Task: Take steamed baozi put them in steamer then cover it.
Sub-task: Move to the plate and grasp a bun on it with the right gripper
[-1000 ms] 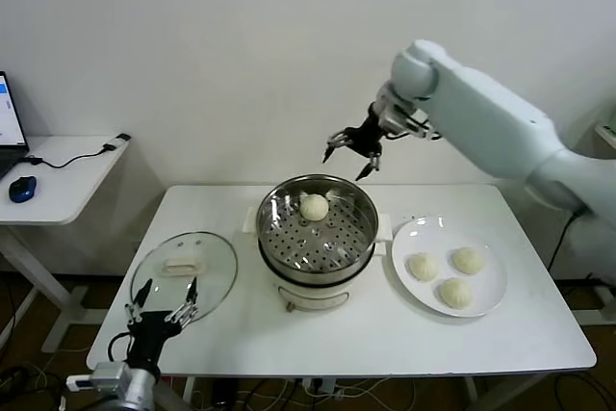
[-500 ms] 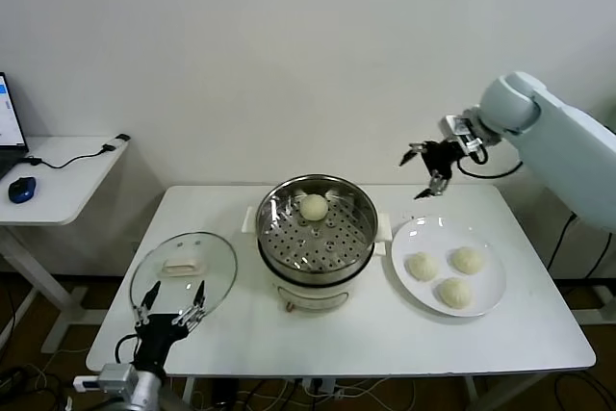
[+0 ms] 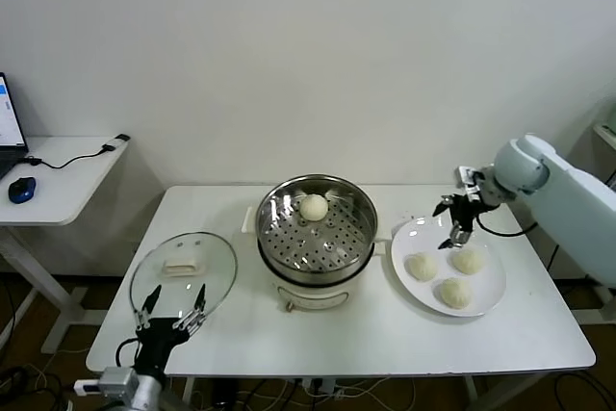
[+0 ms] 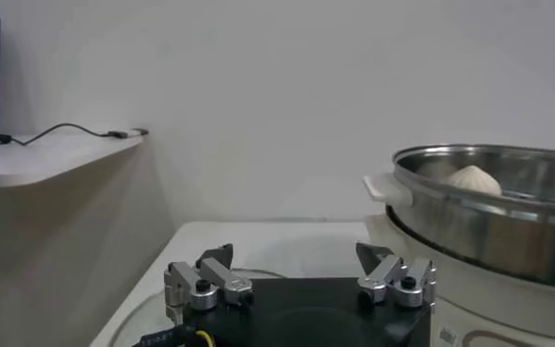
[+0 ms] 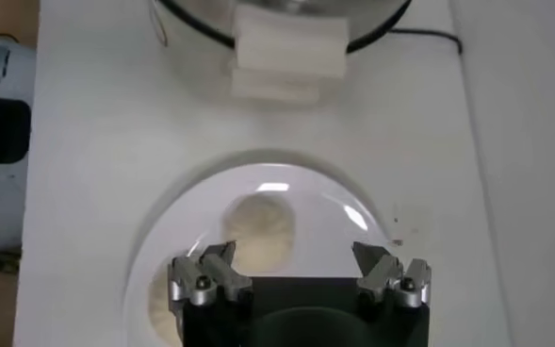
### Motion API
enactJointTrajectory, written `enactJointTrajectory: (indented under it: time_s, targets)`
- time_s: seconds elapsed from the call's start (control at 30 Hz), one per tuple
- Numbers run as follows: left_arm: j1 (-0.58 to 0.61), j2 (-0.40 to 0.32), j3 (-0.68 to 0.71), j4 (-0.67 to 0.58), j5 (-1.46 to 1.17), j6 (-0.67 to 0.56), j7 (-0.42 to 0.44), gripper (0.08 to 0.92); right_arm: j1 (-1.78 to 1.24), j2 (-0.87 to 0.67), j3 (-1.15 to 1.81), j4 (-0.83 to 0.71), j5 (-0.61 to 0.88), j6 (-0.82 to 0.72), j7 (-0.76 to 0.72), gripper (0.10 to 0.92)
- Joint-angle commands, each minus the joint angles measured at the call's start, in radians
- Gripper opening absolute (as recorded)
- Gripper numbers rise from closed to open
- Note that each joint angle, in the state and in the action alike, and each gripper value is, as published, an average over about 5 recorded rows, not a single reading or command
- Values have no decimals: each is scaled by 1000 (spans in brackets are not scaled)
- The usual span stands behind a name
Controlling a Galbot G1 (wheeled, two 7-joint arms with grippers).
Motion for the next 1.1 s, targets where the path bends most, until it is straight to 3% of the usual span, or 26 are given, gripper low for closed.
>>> enactJointTrajectory:
  time_s: [0.03, 0.3, 1.1]
  targets:
    - [5, 1, -2, 6, -1, -1, 0, 823, -103, 106, 41, -93, -100, -10, 28, 823]
    - [-10, -1, -6, 20, -6, 3, 1, 823, -91, 182, 35, -198, -152, 2, 36, 823]
    - [-46, 2, -14, 57, -15, 12, 6, 823, -52, 226, 11, -293, -193, 30, 3, 823]
